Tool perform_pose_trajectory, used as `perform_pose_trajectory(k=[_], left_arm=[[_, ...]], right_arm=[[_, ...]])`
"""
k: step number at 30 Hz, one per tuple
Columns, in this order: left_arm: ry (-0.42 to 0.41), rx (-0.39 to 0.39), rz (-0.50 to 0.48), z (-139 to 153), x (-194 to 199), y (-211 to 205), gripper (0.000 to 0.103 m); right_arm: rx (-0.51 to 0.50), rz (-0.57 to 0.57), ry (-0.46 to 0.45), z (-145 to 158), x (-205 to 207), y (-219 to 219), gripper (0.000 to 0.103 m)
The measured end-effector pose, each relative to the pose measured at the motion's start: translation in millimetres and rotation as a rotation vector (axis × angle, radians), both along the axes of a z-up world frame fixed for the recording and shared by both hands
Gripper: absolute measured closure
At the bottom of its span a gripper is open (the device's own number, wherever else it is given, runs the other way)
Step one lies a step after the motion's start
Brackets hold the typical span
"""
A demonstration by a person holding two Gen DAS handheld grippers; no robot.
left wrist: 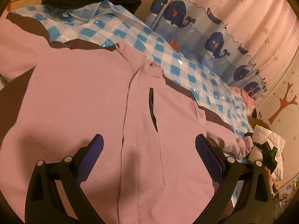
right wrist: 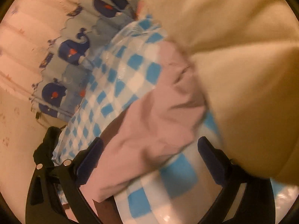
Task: Fold large clothes
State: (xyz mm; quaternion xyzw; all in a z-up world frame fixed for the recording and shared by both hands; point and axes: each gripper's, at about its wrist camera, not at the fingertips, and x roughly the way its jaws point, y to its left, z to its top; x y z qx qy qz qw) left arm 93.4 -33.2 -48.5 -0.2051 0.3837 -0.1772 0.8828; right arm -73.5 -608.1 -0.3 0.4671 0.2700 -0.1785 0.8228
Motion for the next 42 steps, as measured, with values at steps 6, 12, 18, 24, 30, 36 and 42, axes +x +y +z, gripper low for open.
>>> perform_pose_trajectory(k=[6,12,18,24,30,36,42], left_arm=[[0.015,-0.041,0.004,-1,-14,11,0.008],[0.029,-0.056,0.003,-3,-12,12,0.008],[0.038,-0.071,-0.006,-2,-11,14,0.008],[0.054,-0.115,0.011,-2,-13,23,0.008],[0.062,-0.131,0.026,-1,-14,28,0.008],[0.063,-0.155,0.036,1,-17,35,0.008],[0.064,-0.147,0.025,3,-16,33,0.008]], right_arm=[[0.024,-0.16,-0.017,-43,19,-11,0.005],[-0.07,-0.177,0.063,-42,68,-8,0.008],[0.023,-0.166,-0.05,-51,73,-18,0.094],[-0.092,-0.029,-0.248,3,44,-7,0.098],[-0.097,0.015,-0.26,27,42,-4,0.098],[0.116,-0.224,-0.088,-23,28,-12,0.025],[0.126,-0.388,-0.131,-31,51,-35,0.019]])
